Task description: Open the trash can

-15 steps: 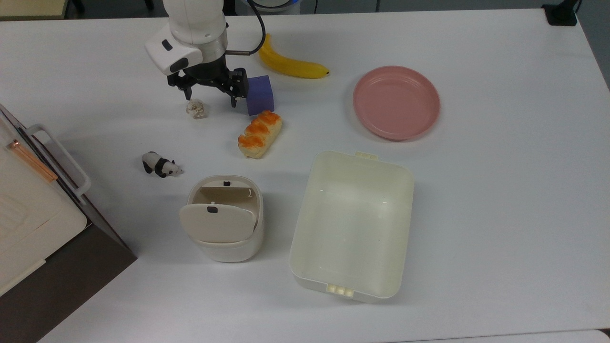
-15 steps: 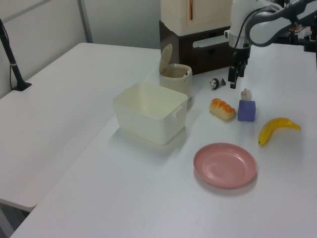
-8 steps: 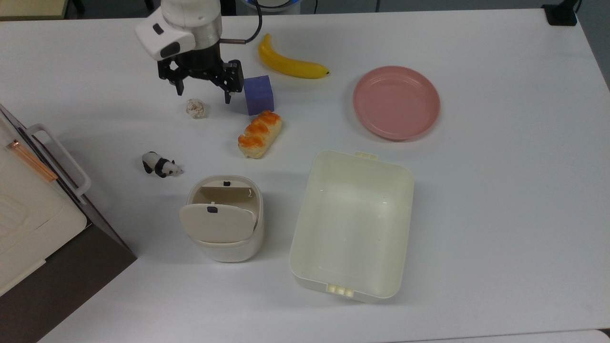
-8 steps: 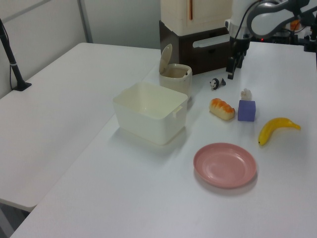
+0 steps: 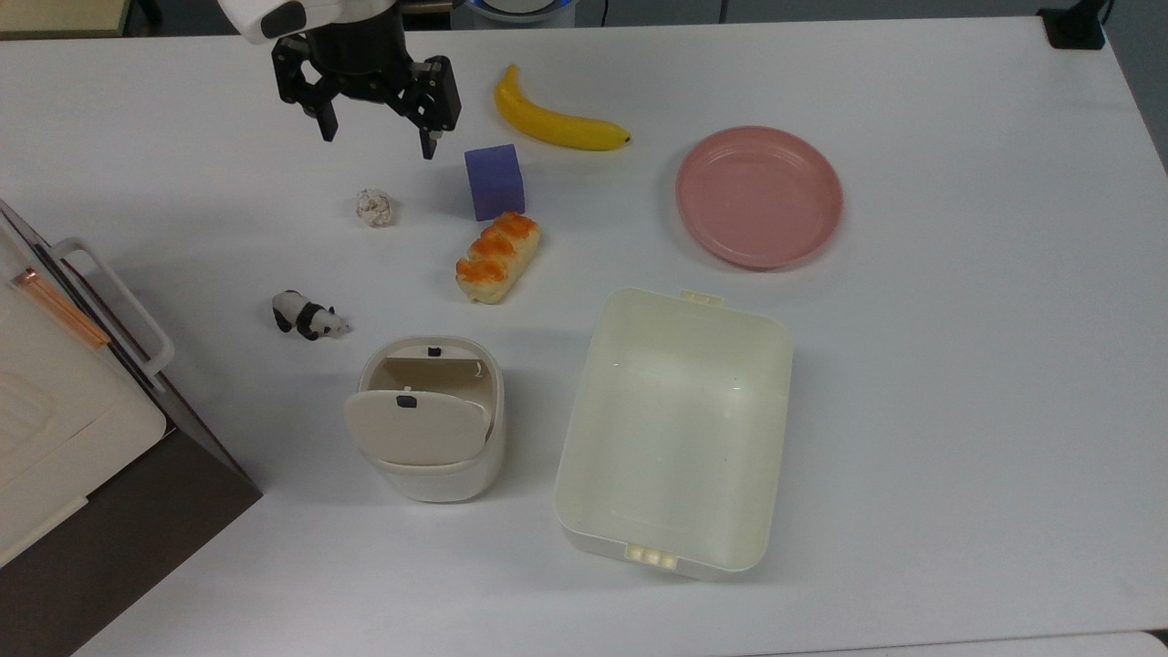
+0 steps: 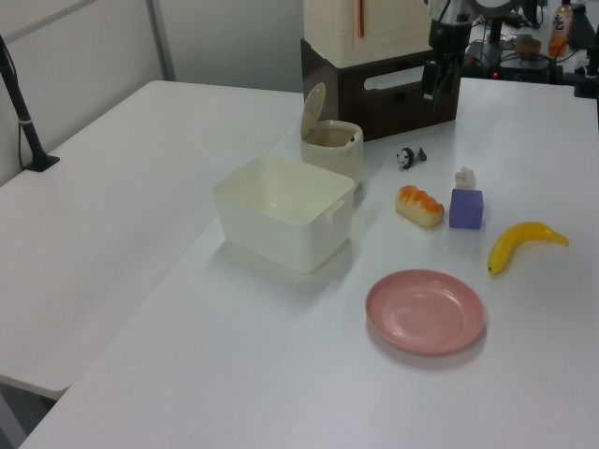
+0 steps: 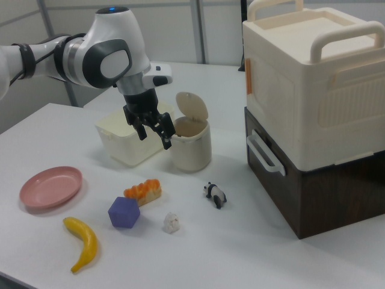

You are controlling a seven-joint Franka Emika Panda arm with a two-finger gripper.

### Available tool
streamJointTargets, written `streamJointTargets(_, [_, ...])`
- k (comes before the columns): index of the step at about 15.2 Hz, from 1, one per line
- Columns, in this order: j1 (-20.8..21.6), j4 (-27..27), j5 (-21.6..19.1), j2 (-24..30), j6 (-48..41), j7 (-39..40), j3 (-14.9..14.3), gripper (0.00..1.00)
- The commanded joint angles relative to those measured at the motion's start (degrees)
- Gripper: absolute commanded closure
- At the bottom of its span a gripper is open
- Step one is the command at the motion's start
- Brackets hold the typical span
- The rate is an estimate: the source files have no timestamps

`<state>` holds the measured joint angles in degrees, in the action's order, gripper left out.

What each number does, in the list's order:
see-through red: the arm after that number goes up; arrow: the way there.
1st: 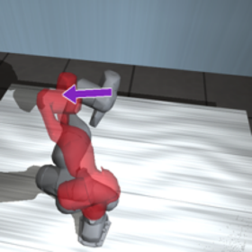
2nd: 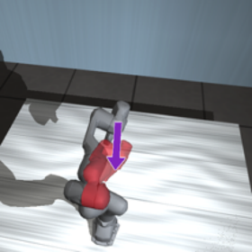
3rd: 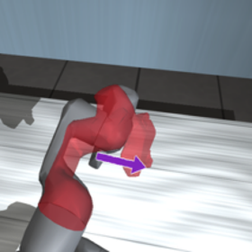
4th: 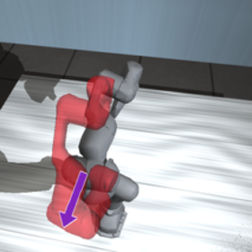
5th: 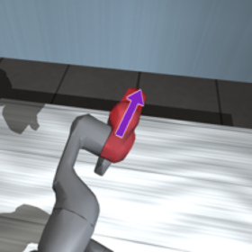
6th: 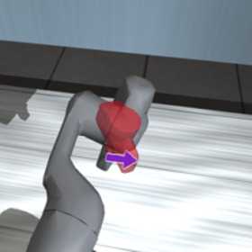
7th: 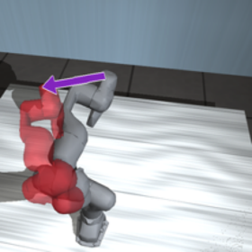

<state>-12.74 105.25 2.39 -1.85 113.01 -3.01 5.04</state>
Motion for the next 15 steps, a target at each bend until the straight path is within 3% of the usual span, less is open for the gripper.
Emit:
streamJointTargets(1, [0.3, -0.4, -1.2, 0.1, -1.4, 0.8, -0.3, 0.0])
streamJointTargets(4, [0.3, -2.8, -2.6, -1.0, -1.4, 0.3, -0.4, 0.0])
streamJointTargets(8, [0.1, -11.5, -4.5, -5.7, -1.6, -2.5, -0.4, 0.08])
streamJointTargets(15, [0.5, -14.5, -4.7, -6.2, -1.8, -3.7, 0.0, 0.08])
